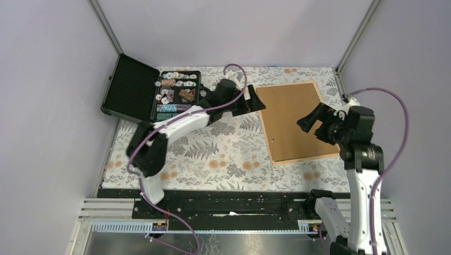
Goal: Put the photo into the frame
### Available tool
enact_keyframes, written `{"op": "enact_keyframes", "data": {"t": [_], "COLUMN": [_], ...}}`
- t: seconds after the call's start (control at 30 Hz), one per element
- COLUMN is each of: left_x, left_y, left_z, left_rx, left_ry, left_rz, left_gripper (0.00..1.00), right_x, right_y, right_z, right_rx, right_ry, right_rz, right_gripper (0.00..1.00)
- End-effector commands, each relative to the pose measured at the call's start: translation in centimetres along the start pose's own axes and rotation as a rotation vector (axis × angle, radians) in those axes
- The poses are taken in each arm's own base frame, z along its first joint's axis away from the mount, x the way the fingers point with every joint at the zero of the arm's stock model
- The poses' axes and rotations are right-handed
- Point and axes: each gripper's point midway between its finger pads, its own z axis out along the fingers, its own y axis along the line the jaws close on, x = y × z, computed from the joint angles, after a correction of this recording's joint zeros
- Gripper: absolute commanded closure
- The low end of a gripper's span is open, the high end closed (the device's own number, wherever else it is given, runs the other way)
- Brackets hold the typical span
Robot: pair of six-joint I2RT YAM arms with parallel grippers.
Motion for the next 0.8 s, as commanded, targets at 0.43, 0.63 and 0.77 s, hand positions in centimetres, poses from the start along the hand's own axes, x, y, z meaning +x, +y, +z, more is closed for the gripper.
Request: {"op": "enact_keyframes", "data": {"t": [0.43, 0.63, 0.77], "left_x": [1.2, 0.2, 0.3], "left_y": [0.6, 0.0, -0.1], "left_z": [-21.3, -25.9, -26.4], "left_rx": [0.011, -0.038, -0.036], "left_ry": [-0.198, -0.291, -0.295], "left_rz": [0.279, 0.424, 0.439], "left_gripper": [0.01, 0.01, 0.01], "right_x": [12.3, 15.0, 15.1], "right_y": [3.7, 2.7, 1.7], "right_z": [17.7, 21.5, 22.7], "right_rx": [-0.012, 0.077, 0.131], "right_ry": [0.48, 0.549, 0.541], "right_rz": [-0.17, -0.241, -0.265], "right_gripper": [0.11, 0.18, 0.19]}}
